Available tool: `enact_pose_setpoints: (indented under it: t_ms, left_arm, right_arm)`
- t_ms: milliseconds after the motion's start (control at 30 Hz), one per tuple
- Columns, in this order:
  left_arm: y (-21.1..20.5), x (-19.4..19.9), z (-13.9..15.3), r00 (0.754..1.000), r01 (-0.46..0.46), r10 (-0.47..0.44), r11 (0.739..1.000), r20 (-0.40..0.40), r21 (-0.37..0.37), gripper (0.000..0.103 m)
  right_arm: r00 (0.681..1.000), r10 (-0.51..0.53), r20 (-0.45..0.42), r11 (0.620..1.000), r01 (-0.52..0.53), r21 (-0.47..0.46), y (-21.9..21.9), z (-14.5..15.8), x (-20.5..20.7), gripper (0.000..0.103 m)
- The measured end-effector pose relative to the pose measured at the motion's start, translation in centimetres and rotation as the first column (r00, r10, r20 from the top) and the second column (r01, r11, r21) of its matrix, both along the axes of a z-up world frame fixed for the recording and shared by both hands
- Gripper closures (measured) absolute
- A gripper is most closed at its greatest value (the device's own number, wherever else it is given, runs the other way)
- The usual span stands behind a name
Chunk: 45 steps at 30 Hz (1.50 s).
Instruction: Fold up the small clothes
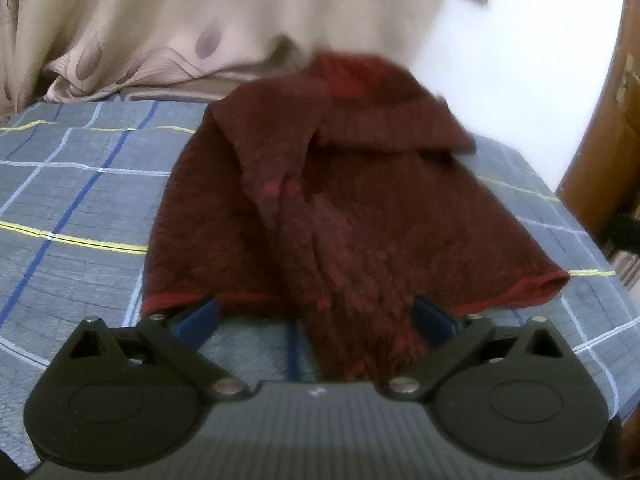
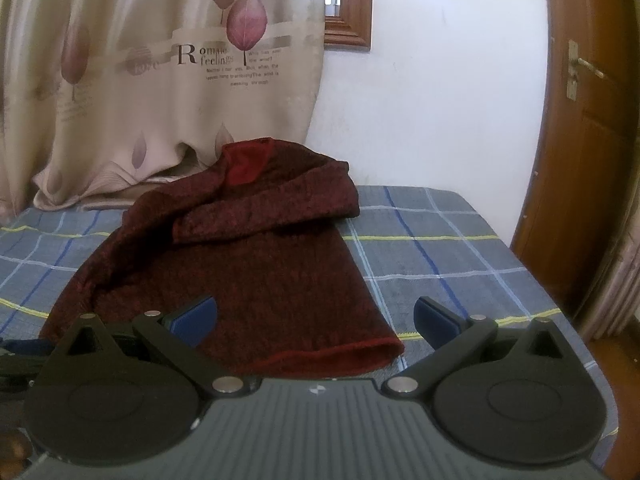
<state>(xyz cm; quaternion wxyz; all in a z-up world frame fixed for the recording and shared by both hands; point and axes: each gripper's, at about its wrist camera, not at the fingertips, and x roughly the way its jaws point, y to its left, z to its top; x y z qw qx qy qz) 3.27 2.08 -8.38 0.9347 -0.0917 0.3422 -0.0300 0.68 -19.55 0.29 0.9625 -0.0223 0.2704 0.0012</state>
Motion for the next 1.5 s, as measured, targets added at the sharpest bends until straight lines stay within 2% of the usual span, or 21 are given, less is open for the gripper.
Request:
enact_pose_setpoints:
  t_ms: [33, 67, 100, 167, 200, 233, 267, 300, 400, 667, 833, 900, 1000, 1067, 1200, 1233, 1300, 1367, 1400, 1433, 1500]
  left_arm:
    - [-0.1, 0.1, 0.0, 1.000, -0.002, 0.002, 1.000, -0.003, 0.003, 0.002]
    - [-0.2, 0.3, -0.1, 1.000, -0.002, 0.002, 1.000, -0.006, 0.009, 0.012]
    - [-0.4, 0.5, -0.1, 1.000, 0.009, -0.009, 1.000, -0.015, 0.004, 0.034]
    - [-0.5, 1.1, -0.6, 0.997, 0.033, -0.032, 0.999, -0.077, 0.008, 0.063]
    - [-0.5, 1.4, -0.8, 0.994, 0.038, -0.040, 0.999, -0.100, -0.023, 0.071]
    - [-0.4, 1.5, -1.0, 0.993, 0.035, -0.041, 0.998, -0.113, -0.053, 0.072]
    - [-0.4, 1.5, -1.1, 0.993, 0.029, -0.036, 0.998, -0.113, -0.062, 0.075]
    - [-0.4, 1.5, -0.9, 0.993, 0.033, -0.039, 0.998, -0.108, -0.061, 0.083]
    - [-0.5, 0.8, 0.2, 0.996, 0.029, -0.033, 0.998, -0.084, -0.049, 0.090]
    - [3.4, 0.8, 6.8, 0.998, -0.068, 0.068, 0.998, 0.020, 0.007, 0.092]
    - [8.1, 2.6, 12.2, 0.979, -0.178, 0.164, 0.978, 0.123, 0.112, 0.092]
    - [10.3, 3.8, 14.1, 0.961, -0.248, 0.221, 0.954, 0.163, 0.166, 0.092]
    - [14.4, 6.4, 16.2, 0.919, -0.375, 0.327, 0.898, 0.220, 0.231, 0.092]
    - [17.4, 8.6, 17.3, 0.883, -0.459, 0.401, 0.848, 0.244, 0.264, 0.093]
    - [22.9, 13.0, 18.6, 0.805, -0.591, 0.502, 0.726, 0.316, 0.352, 0.093]
    - [24.1, 13.7, 18.8, 0.805, -0.591, 0.508, 0.734, 0.306, 0.334, 0.093]
    - [24.7, 14.1, 19.0, 0.858, -0.506, 0.441, 0.813, 0.264, 0.288, 0.093]
    - [23.1, 13.3, 18.1, 0.924, -0.355, 0.283, 0.885, 0.259, 0.300, 0.093]
    - [22.1, 12.4, 17.4, 0.943, -0.276, 0.198, 0.913, 0.266, 0.300, 0.092]
    - [21.0, 11.7, 16.3, 0.959, -0.189, 0.112, 0.937, 0.261, 0.293, 0.092]
    - [19.0, 10.6, 14.2, 0.978, -0.068, 0.010, 0.960, 0.209, 0.272, 0.091]
  right_arm:
    - [1.000, 0.001, -0.001, 1.000, -0.001, 0.000, 0.0, -0.1, 0.0, 0.000]
    - [1.000, 0.002, -0.003, 1.000, -0.002, -0.001, 0.1, -0.1, 0.1, 0.000]
    - [1.000, 0.003, -0.006, 1.000, -0.003, -0.002, 0.1, -0.3, 0.1, 0.000]
    - [1.000, 0.002, -0.011, 1.000, -0.002, -0.003, 0.1, -0.4, 0.2, 0.000]
    - [1.000, 0.001, -0.013, 1.000, -0.001, -0.002, 0.1, -0.5, 0.3, 0.000]
    - [1.000, 0.000, -0.015, 1.000, 0.000, 0.000, 0.2, -0.5, 0.4, 0.000]
    - [1.000, -0.001, -0.018, 1.000, 0.001, 0.002, 0.2, -0.5, 0.4, 0.000]
    - [1.000, 0.000, -0.019, 1.000, 0.000, 0.003, 0.2, -0.5, 0.4, 0.000]
    - [1.000, -0.002, -0.020, 1.000, 0.002, -0.006, 0.1, -0.6, 0.5, 0.000]
    - [0.999, -0.013, -0.038, 1.000, 0.013, 0.004, -0.2, -1.1, 1.2, 0.000]
    - [0.999, 0.006, -0.052, 1.000, -0.006, -0.001, 0.2, -1.4, 1.7, 0.000]
    - [0.998, 0.008, -0.058, 1.000, -0.008, 0.002, 0.3, -1.6, 2.0, 0.000]
    - [0.997, 0.012, -0.071, 1.000, -0.011, 0.012, 0.4, -1.9, 2.5, 0.000]
    - [0.997, 0.015, -0.077, 1.000, -0.014, 0.008, 0.5, -2.1, 2.8, 0.000]
    - [0.996, 0.008, -0.092, 1.000, -0.008, 0.000, 0.6, -2.6, 3.8, 0.000]
    - [0.995, 0.005, -0.097, 1.000, -0.005, 0.001, 0.6, -2.8, 4.1, 0.000]
    - [0.994, 0.008, -0.106, 1.000, -0.006, 0.015, 0.5, -3.2, 4.7, 0.000]
    - [0.994, 0.023, -0.103, 0.999, -0.018, 0.051, 0.4, -3.4, 5.1, 0.000]
    - [0.994, 0.027, -0.104, 0.998, -0.021, 0.062, 0.5, -3.5, 5.4, 0.000]
    - [0.994, 0.028, -0.105, 0.998, -0.022, 0.064, 0.6, -3.7, 5.6, 0.000]
    - [0.994, 0.030, -0.106, 0.998, -0.024, 0.063, 1.1, -4.0, 6.1, 0.000]
